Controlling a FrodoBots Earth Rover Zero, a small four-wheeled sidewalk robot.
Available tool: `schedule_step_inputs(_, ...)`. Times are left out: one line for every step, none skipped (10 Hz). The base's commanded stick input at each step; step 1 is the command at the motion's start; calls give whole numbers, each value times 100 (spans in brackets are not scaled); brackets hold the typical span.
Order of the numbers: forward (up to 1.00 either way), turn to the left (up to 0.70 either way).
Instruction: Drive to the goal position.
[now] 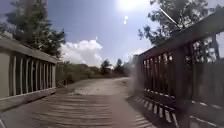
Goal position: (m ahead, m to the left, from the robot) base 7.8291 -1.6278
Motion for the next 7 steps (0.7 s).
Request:
schedule_step_inputs(45,2)
schedule_step_inputs(45,1)
schedule_step_inputs(45,-11)
schedule_step_inputs(45,-24)
schedule_step_inputs(45,0)
schedule_step_inputs(45,2)
schedule_step_inputs(45,2)
